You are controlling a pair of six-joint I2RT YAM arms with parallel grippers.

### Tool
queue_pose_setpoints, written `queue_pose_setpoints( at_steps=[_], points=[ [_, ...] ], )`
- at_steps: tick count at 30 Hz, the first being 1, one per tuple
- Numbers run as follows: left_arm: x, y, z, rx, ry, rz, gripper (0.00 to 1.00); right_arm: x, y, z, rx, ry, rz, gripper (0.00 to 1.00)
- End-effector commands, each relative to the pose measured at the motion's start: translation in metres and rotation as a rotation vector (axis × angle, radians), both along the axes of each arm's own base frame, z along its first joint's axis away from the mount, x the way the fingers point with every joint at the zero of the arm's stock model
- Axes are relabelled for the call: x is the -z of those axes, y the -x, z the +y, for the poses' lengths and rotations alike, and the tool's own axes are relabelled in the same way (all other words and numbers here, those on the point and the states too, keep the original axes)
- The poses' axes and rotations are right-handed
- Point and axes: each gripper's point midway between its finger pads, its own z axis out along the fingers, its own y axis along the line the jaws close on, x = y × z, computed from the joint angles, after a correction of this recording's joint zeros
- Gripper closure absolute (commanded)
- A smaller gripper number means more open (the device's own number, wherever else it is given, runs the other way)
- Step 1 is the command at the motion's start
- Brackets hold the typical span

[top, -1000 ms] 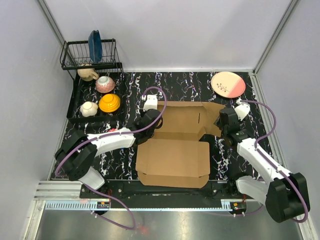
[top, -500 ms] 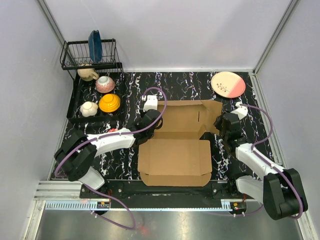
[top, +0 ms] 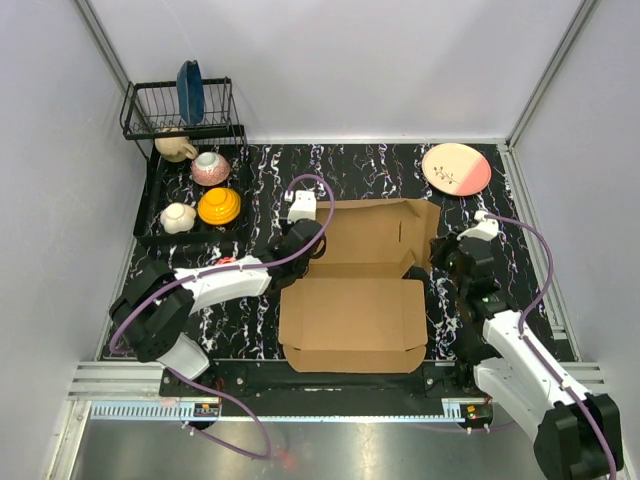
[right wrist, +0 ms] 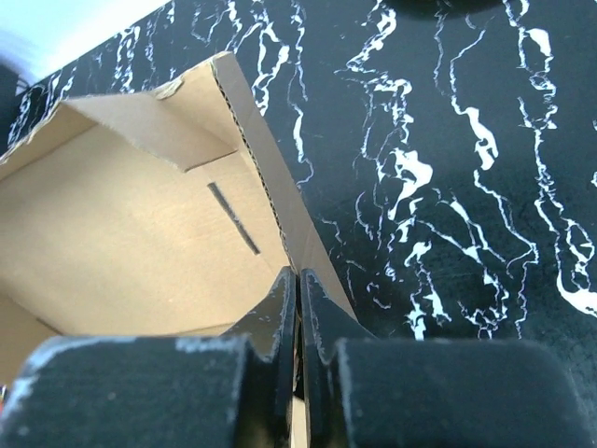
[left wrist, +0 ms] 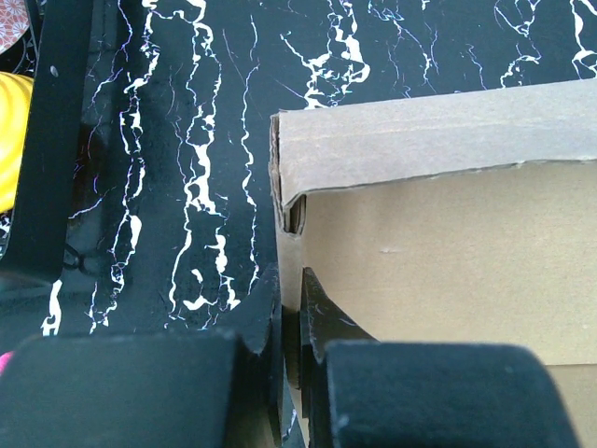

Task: Fold the paper box

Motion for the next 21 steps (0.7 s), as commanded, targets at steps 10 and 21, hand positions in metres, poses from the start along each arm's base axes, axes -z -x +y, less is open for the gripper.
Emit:
queue_pose_setpoints(
  at_steps=[10,21],
  points=[
    [0.007,0.001,-0.011,0.041,-0.053,0.037,1.00,-0.020,0.014,0.060,-0.254,-0.058,-0.015,1.00],
    [0.006,0.000,-0.014,0.046,-0.049,0.020,1.00,0.009,0.026,0.114,-0.428,-0.029,0.062,0.95]
  ],
)
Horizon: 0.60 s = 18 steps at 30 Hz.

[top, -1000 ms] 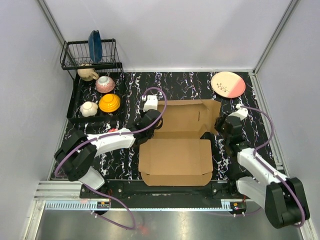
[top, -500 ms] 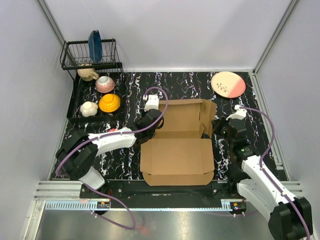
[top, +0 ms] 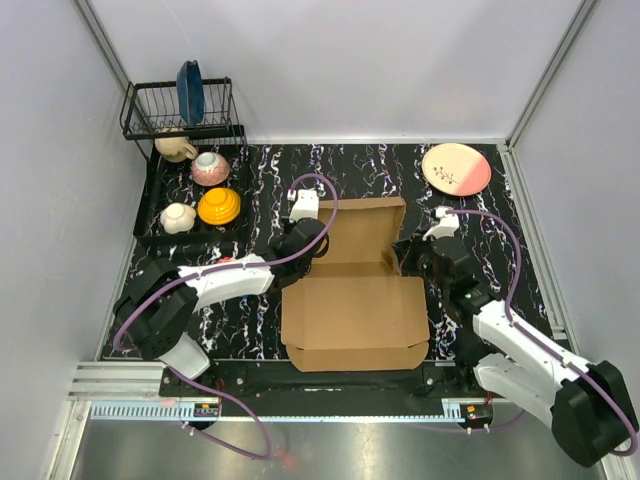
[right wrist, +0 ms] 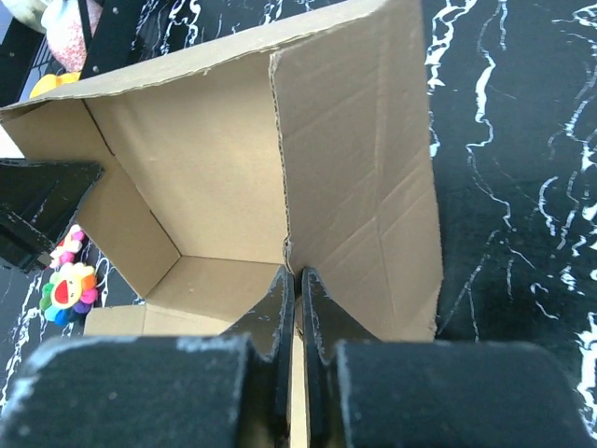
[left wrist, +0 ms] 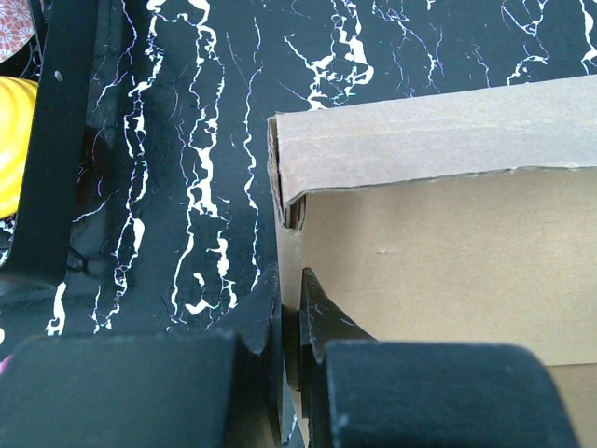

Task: Fold the paper box

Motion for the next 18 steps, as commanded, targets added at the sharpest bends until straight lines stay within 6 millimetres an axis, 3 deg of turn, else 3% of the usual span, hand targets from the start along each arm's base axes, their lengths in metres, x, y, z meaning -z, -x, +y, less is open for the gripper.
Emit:
queue_pose_setpoints(
  at_steps=[1,4,5,8,13,18],
  points=[
    [0.004,0.004,-0.010,0.050,-0.027,0.018,1.00,0.019,0.009,0.023,-0.097,0.019,0.076,0.88],
    [0.003,0.004,-0.007,0.045,-0.028,0.006,1.00,0.022,0.007,0.018,-0.070,0.038,0.087,0.72],
    [0.004,0.005,-0.006,0.045,-0.029,0.006,1.00,0.018,0.006,0.016,-0.056,0.039,0.074,0.64],
    [0.003,0.006,-0.004,0.042,-0.026,-0.002,1.00,0.008,0.002,0.005,-0.006,0.057,0.040,0.51],
    [0.005,0.006,-0.003,0.038,-0.025,-0.002,1.00,-0.005,0.001,-0.006,0.031,0.094,0.009,0.43],
    [0.007,0.007,-0.002,0.036,-0.030,-0.002,1.00,-0.035,0.003,-0.014,0.052,0.086,-0.067,0.35]
  ],
)
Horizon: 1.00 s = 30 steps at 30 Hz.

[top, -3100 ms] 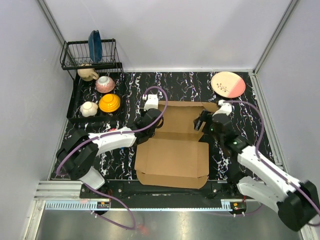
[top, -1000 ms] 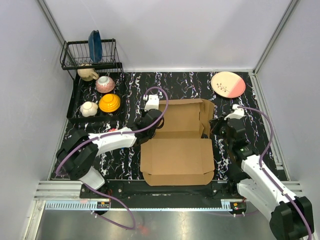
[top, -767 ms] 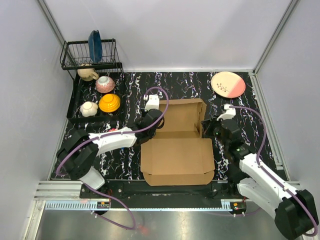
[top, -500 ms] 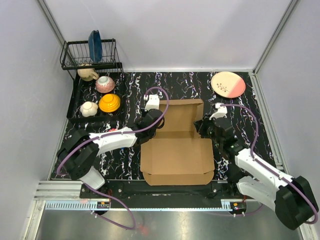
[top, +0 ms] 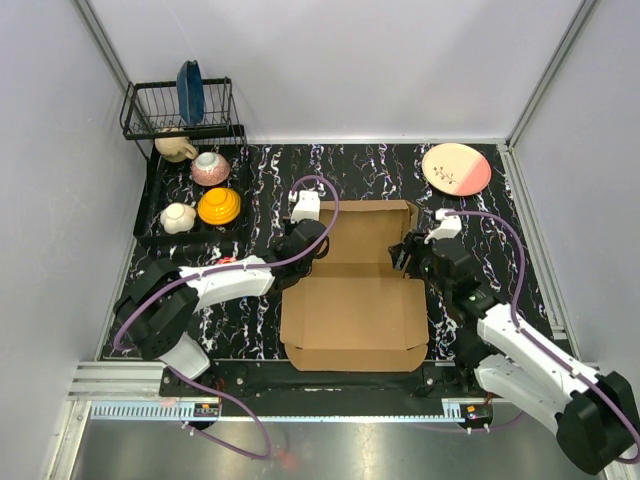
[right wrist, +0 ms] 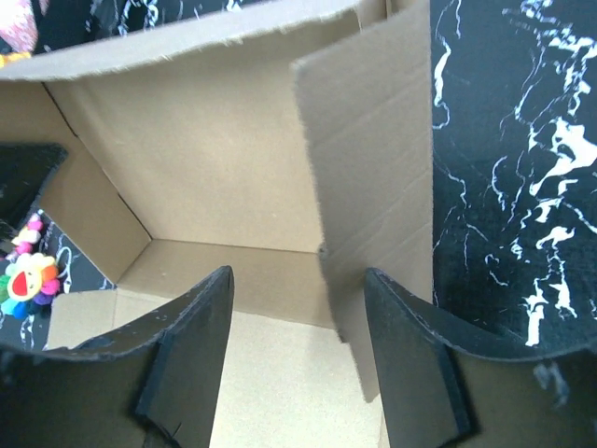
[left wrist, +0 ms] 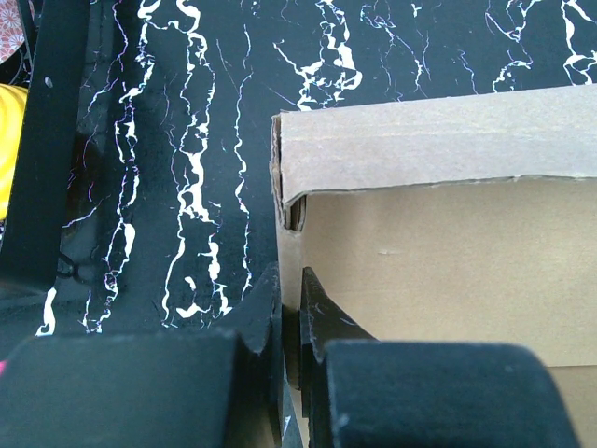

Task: Fold the paper box

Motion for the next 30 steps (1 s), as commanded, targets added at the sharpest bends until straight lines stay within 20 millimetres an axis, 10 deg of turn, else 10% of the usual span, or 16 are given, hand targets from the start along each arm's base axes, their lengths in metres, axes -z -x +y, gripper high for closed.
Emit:
queue_pose_setpoints(
  at_steps=[1,11,17,30],
  points=[
    [0.008,0.006,0.002,0.023,-0.042,0.016,1.00,-0.050,-0.005,-0.009,0.034,-0.003,-0.134,0.34],
    [0.011,0.006,0.004,0.019,-0.053,0.020,1.00,-0.110,0.017,-0.055,0.205,-0.041,-0.269,0.32],
    [0.007,0.007,0.005,0.019,-0.042,0.011,1.00,-0.071,0.006,-0.079,0.383,0.054,-0.119,0.50],
    [0.004,0.007,0.007,0.022,-0.050,0.001,1.00,-0.021,-0.007,-0.090,0.432,0.014,-0.032,0.50]
  ],
)
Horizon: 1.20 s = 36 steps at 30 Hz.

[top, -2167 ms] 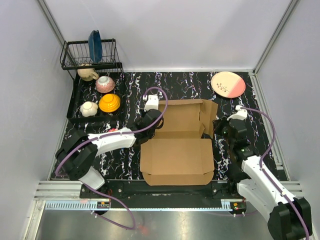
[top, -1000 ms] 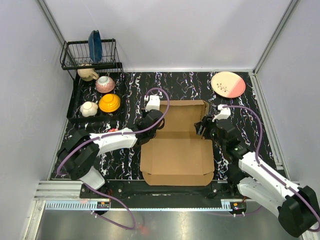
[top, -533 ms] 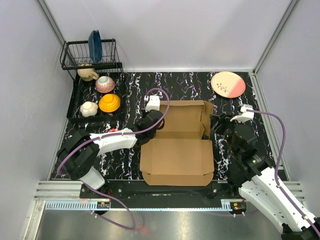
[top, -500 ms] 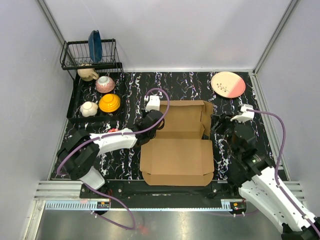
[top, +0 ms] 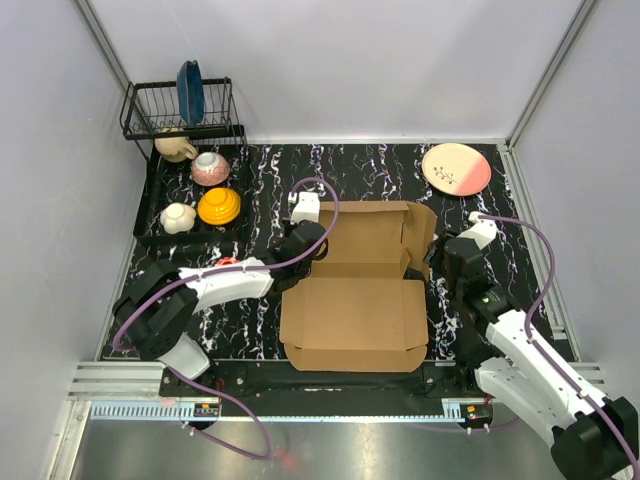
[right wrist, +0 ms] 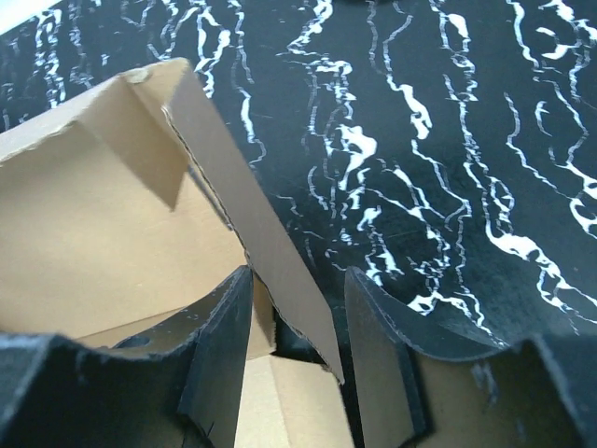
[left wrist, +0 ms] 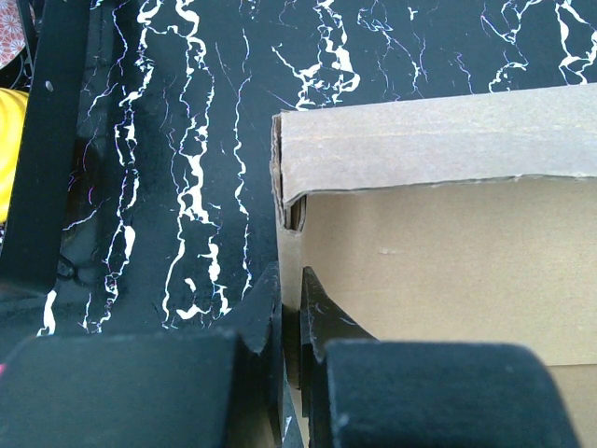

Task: Fold the paper box

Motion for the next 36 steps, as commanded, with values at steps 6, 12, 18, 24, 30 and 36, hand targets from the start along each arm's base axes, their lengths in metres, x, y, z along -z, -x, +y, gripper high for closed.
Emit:
queue_pose_setpoints(
  at_steps=[6,12,18,24,30,36],
  points=[
    [0.004,0.006,0.007,0.015,-0.053,0.015,1.00,-0.052,0.006,0.001,-0.067,-0.080,-0.206,0.42],
    [0.005,0.005,0.007,0.010,-0.057,0.014,1.00,-0.062,0.015,-0.028,0.077,-0.056,-0.191,0.48],
    [0.004,0.007,0.007,0.009,-0.040,0.008,1.00,-0.009,-0.001,-0.017,0.102,-0.102,-0.034,0.57],
    [0.004,0.008,0.007,0.014,-0.038,0.011,1.00,0.009,-0.015,-0.007,0.064,-0.111,-0.014,0.56],
    [0.005,0.008,0.006,0.019,-0.033,0.013,1.00,0.010,-0.026,0.020,-0.073,-0.152,-0.035,0.55],
    [0.006,0.008,0.006,0.018,-0.033,0.014,1.00,0.009,-0.028,0.045,-0.220,-0.174,-0.057,0.46]
  ],
)
